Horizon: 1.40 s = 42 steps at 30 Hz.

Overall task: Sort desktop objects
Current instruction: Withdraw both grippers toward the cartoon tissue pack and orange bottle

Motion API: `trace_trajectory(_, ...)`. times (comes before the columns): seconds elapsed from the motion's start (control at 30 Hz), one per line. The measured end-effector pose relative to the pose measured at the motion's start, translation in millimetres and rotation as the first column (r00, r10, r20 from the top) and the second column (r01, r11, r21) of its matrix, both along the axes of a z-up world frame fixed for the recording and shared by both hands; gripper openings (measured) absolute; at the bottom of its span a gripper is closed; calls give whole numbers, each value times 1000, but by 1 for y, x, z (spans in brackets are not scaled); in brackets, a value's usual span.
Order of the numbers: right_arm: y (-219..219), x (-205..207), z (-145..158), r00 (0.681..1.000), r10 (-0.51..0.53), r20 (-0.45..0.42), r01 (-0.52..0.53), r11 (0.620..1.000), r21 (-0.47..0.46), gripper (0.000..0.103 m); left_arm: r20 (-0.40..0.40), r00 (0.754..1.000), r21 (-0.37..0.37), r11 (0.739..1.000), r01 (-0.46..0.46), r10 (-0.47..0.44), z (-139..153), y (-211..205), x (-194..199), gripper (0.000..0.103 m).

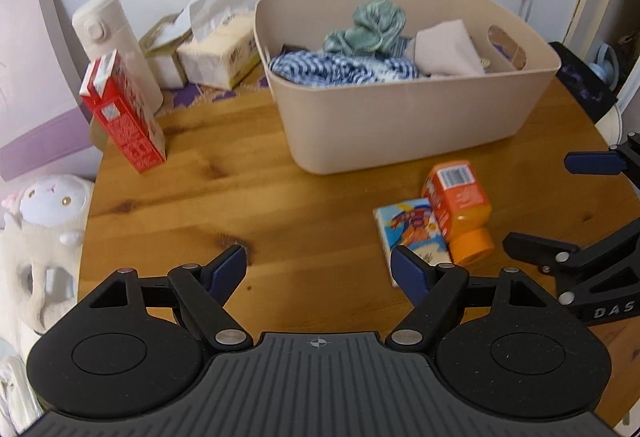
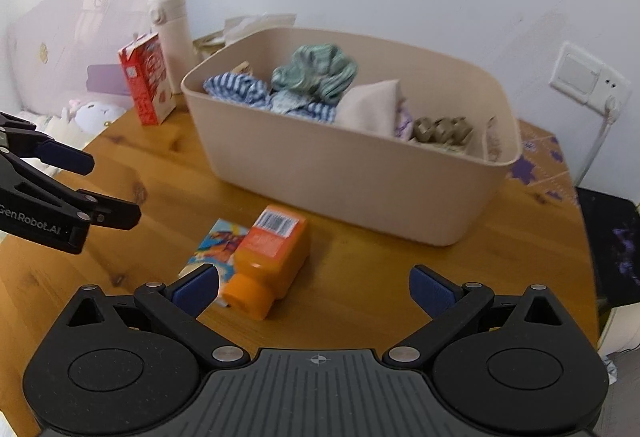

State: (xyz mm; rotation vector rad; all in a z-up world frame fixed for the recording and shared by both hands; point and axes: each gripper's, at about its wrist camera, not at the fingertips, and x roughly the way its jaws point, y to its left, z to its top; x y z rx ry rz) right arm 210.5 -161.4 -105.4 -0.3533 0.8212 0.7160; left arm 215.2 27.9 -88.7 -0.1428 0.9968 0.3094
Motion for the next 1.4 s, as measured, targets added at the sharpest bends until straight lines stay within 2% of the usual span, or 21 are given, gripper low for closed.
trace_trajectory(0.1,11,0,-7,1000,5,7,-5,1000,-27,103,-18,1000,-6,1000,-7,7,-8,2,1,81)
trace_trajectory(0.47,41,17,-31,1000,12,-22,-13,999,-30,103,-78,996,-1,999,-52,51,-35,13,12,81)
trace_trajectory(0.9,39,44,-53,998,-27,-54,24,997,-70,101,-93,993,-45,996,-73,69,-47,14,31,81)
trace_trajectory(1.03,37,50,-58,998,-35,-56,31,996,-78,96,-91,994,-62,996,-67,61,-47,11,37,81)
trace_trajectory(1.2,24,56,-61,997,-21,-71,17,998,-56,82,-87,996,-90,995,-44,36,-47,6,43,81)
trace_trajectory(1.33,13,64,-62,997,-28,-76,24,998,-53,66,-87,996,-123,992,-25,14,-50,0,49,81)
trace_trajectory(1.4,8,66,-63,996,-35,-80,30,998,-55,64,-88,996,-136,991,-13,1,-52,-5,53,81)
